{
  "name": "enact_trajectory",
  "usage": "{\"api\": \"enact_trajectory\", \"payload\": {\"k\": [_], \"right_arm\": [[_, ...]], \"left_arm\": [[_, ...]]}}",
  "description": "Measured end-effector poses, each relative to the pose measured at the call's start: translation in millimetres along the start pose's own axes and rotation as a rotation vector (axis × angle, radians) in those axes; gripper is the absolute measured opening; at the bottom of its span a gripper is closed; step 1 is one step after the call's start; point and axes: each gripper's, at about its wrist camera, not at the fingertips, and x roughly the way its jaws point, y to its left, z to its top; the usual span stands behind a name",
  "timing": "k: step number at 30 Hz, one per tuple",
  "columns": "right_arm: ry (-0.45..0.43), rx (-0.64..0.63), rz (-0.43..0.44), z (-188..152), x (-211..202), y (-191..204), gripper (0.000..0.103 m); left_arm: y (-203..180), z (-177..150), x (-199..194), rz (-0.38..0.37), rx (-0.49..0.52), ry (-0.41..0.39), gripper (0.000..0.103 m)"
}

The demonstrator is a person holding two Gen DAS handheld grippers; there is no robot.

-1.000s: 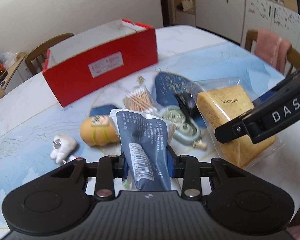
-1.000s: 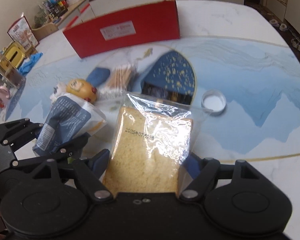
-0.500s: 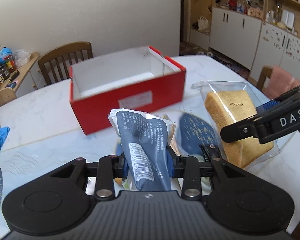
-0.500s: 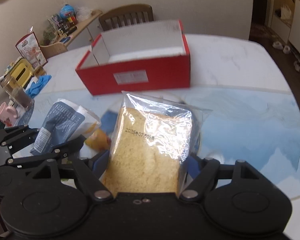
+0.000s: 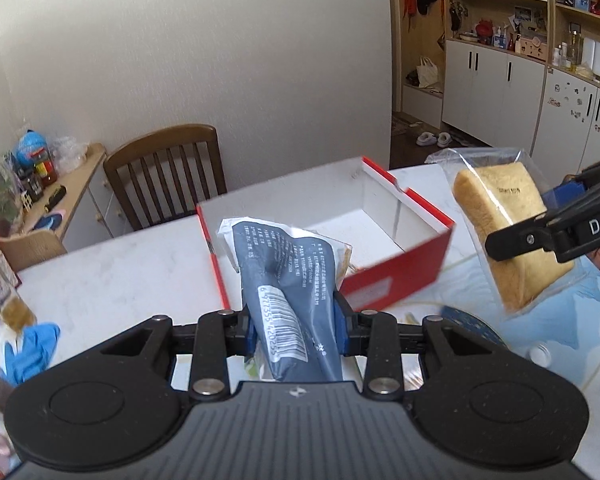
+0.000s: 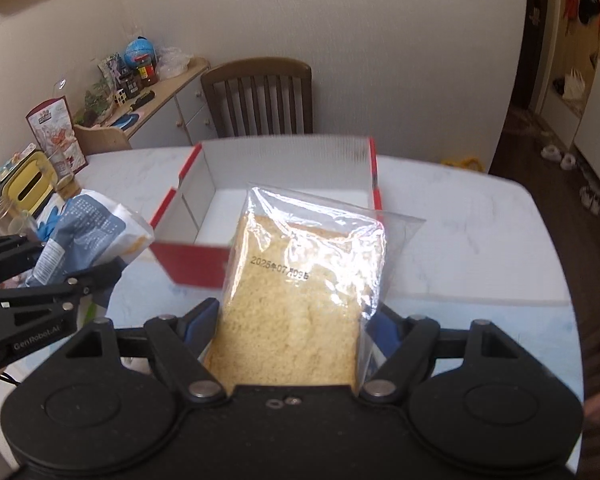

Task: Organize objects
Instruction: 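Lower the bread and blue packet into the shoebox and open both tools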

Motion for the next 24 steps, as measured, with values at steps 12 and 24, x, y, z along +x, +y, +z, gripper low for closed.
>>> {"api": "enact_trajectory", "payload": {"k": [12,24], "right_arm": [[-0.028,-0.059,-0.056,56.0,52.3,11.9,0.078],[0.011,-0.092,-0.110,89.1,120.6,10.9,0.078]], "left_arm": [[34.2,38.0,54.9,0.018,0.052,0.015,0.034],[39.1,59.3,131.6,0.033,0.110,0.080,0.034]]}}
